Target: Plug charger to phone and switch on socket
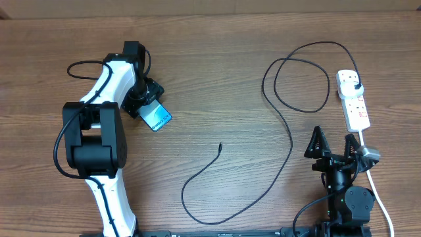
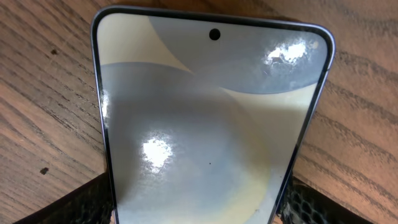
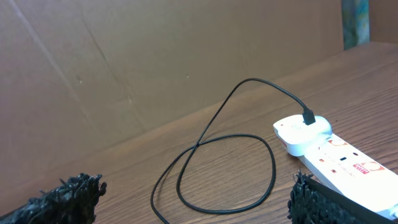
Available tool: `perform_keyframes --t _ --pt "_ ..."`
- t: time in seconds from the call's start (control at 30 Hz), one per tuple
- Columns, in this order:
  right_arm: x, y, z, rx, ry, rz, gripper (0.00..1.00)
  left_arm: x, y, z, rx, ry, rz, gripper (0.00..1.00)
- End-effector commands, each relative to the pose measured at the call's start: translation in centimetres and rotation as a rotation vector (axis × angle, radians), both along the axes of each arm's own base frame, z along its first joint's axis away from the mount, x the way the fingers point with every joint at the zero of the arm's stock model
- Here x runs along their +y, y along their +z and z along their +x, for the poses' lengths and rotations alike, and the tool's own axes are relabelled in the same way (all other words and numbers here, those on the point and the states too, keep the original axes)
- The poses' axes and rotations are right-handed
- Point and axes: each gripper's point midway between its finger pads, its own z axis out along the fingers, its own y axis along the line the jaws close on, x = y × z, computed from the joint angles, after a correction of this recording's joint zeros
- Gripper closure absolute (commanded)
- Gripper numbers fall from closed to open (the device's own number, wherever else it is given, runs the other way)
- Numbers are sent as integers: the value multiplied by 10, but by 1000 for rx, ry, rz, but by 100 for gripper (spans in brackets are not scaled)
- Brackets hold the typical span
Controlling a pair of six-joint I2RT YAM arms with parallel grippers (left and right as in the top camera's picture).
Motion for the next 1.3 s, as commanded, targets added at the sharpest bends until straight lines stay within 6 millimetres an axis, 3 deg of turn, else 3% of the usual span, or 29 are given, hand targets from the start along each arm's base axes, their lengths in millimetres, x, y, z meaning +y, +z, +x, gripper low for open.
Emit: perform_keyframes --t 0.0,0.07,0.27,0.7,1.0,1.27 --pt "-2 -2 0 -1 -12 -8 0 -13 -35 -13 75 -18 -70 18" --pt "-2 -2 0 -1 -12 -8 0 -13 -35 -14 77 -18 -70 18" --pt "-2 -2 0 -1 -12 -8 0 -13 -35 -17 89 -26 -69 37" --pt "-2 -2 0 -1 -12 -8 0 -13 -35 -17 91 -31 -69 63" --pt "-2 -2 0 -1 -12 -8 0 -13 -35 -18 92 -48 -69 96" --pt "-2 -2 0 -1 -12 -8 0 -13 -35 -18 91 -55 -69 96"
